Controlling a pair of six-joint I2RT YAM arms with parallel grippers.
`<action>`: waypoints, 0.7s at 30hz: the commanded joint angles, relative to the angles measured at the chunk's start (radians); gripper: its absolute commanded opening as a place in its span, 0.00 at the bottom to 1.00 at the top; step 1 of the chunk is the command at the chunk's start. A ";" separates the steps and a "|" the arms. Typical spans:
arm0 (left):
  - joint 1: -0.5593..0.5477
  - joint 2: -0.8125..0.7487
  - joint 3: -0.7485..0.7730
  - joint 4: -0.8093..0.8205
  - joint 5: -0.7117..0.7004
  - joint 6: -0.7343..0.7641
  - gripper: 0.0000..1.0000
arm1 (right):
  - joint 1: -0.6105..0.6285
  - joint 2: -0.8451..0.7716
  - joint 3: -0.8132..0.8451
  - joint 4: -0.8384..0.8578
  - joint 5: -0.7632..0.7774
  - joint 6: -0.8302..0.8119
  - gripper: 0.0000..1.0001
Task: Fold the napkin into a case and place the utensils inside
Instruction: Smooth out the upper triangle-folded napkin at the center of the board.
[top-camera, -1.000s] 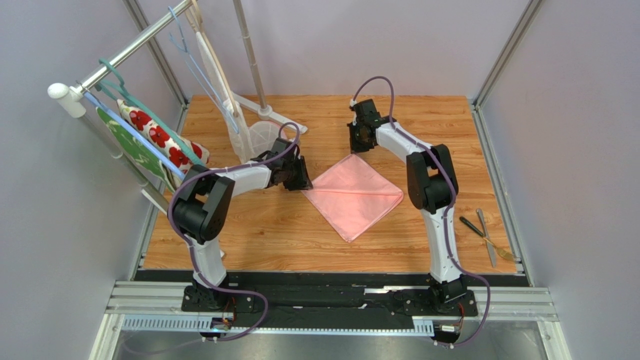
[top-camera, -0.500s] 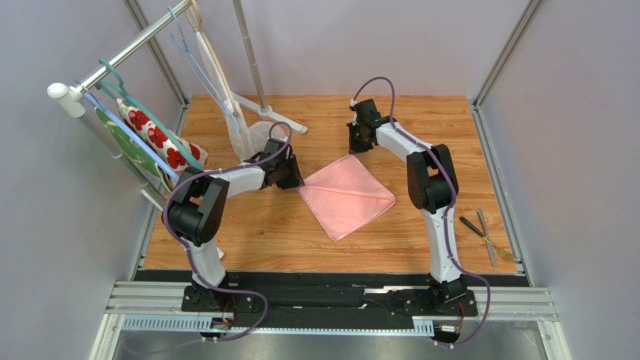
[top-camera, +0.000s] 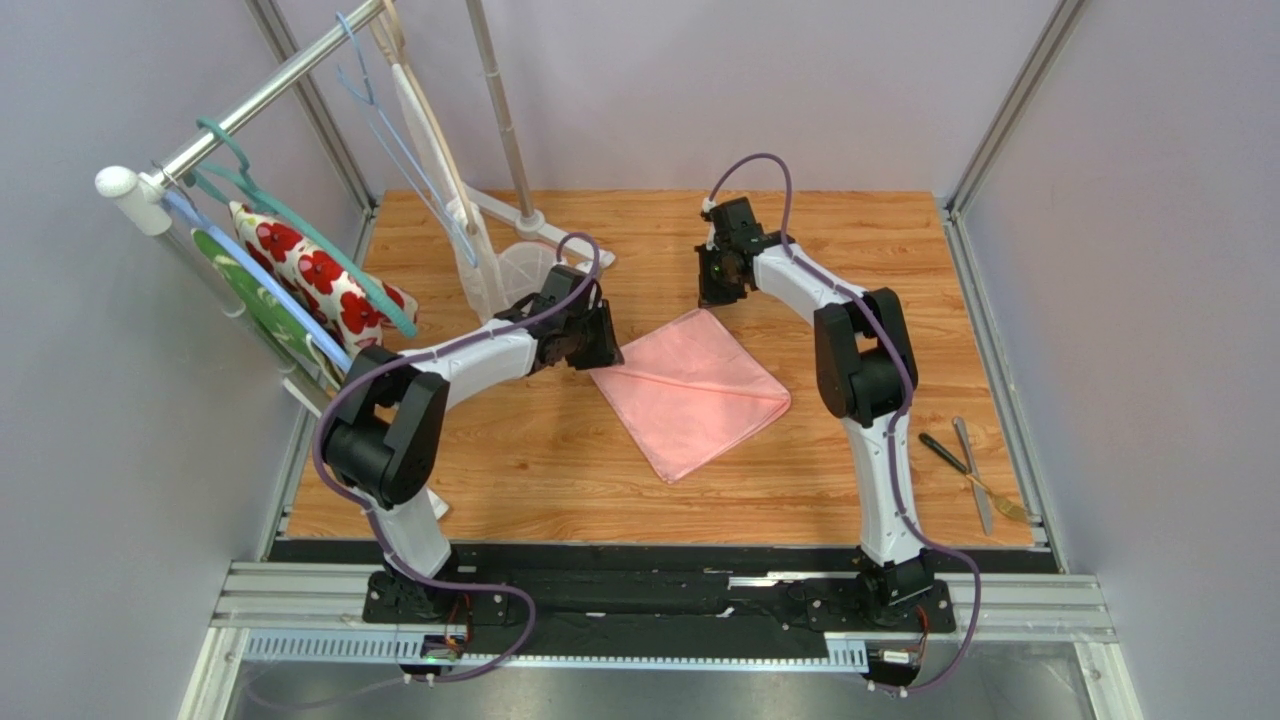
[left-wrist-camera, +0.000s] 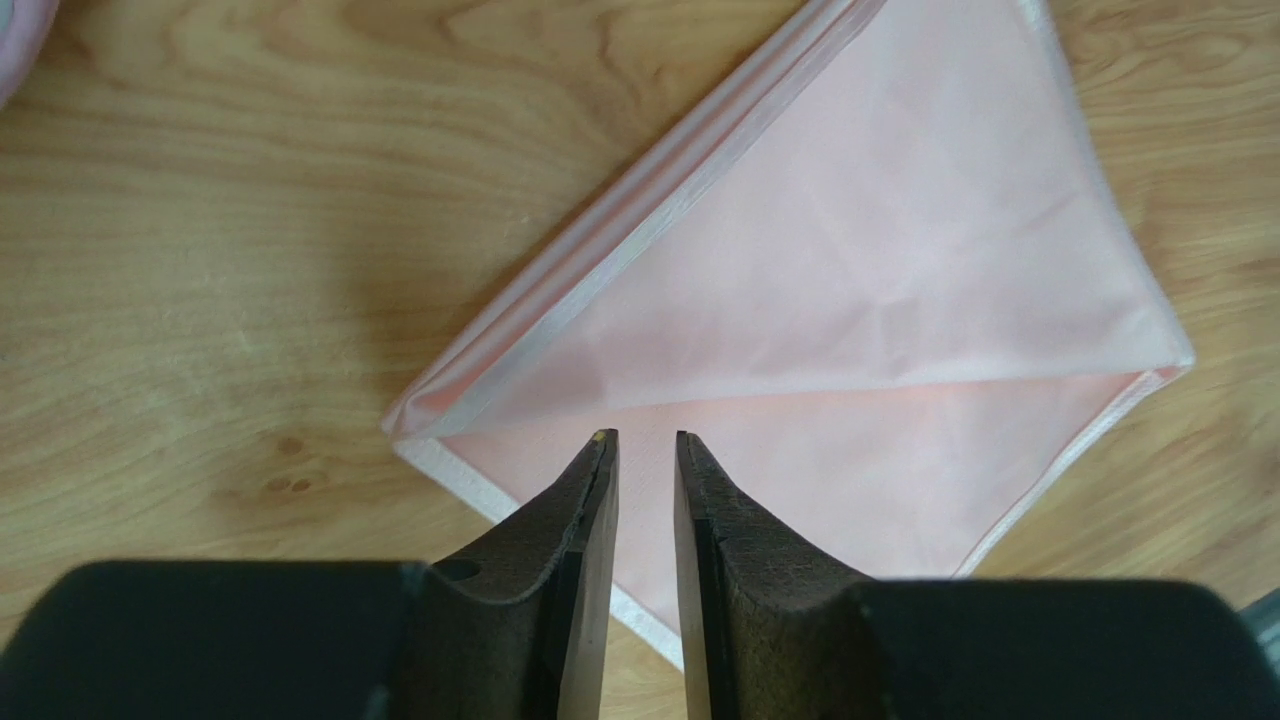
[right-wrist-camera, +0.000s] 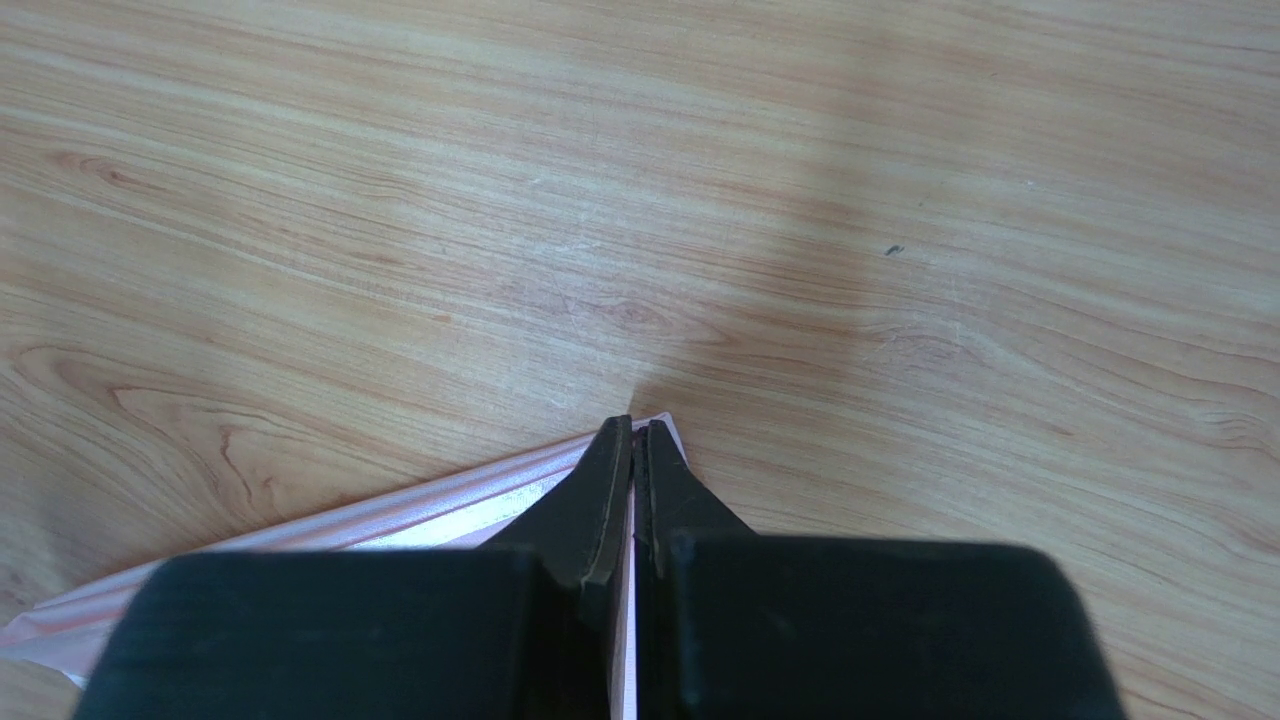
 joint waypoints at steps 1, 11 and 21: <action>0.003 -0.009 0.090 -0.028 -0.005 0.023 0.28 | -0.004 0.016 0.028 0.038 -0.007 0.010 0.00; 0.053 0.076 0.055 -0.011 -0.009 -0.002 0.25 | -0.006 0.018 0.025 0.038 -0.005 0.010 0.00; 0.084 0.083 -0.077 0.037 -0.022 -0.033 0.25 | -0.004 0.021 0.025 0.039 -0.006 0.009 0.00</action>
